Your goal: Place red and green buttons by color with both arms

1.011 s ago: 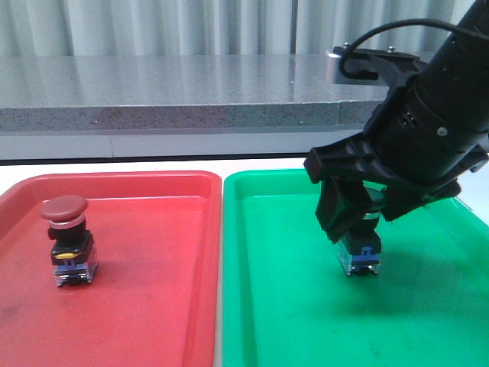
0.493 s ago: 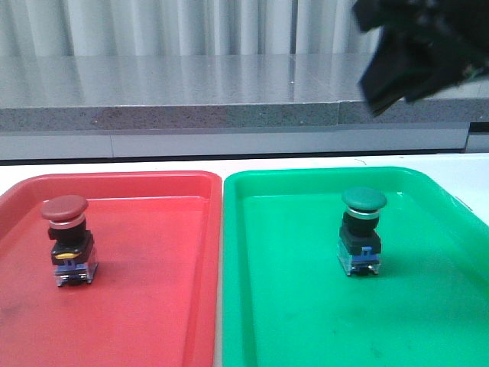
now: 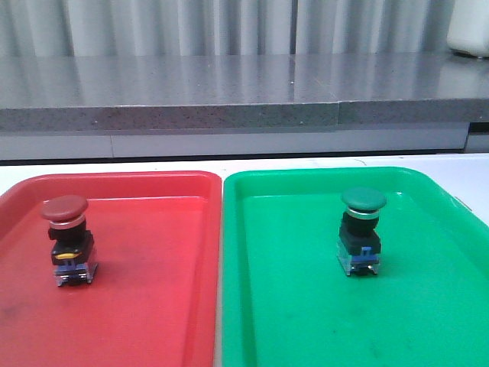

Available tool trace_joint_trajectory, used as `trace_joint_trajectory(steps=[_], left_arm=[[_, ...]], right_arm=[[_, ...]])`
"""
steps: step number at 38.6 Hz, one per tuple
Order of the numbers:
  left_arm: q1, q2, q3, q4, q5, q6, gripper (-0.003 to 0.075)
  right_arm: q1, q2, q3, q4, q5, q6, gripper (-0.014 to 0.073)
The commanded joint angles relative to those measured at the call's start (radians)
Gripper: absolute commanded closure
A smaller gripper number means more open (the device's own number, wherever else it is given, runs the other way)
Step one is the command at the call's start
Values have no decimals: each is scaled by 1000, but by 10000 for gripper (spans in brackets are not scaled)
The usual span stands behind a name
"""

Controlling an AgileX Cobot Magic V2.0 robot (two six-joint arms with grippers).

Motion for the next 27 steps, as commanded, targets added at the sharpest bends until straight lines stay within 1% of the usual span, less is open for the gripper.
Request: trace_joint_trajectory(steps=[1,8,14,21,27], left_arm=[[3,11,-26,-6,-82,-10,740],[3,11,-26,-6,-82,-10,740],[3,11,-26,-6,-82,-10,740],[3,11,-26,-6,-82,-10,740],[3,11,-26,-6,-82,-10,740]], right_arm=[[-7,-129,70,-22,-69,-6,662],[-7,-394,234,-52,-67,-6,662],[-7,-597,300,-52,-35,-6,662],[-7,-706,308,-52,-37,-6,662],[-7,-714,308,-52,-37,-6,662]])
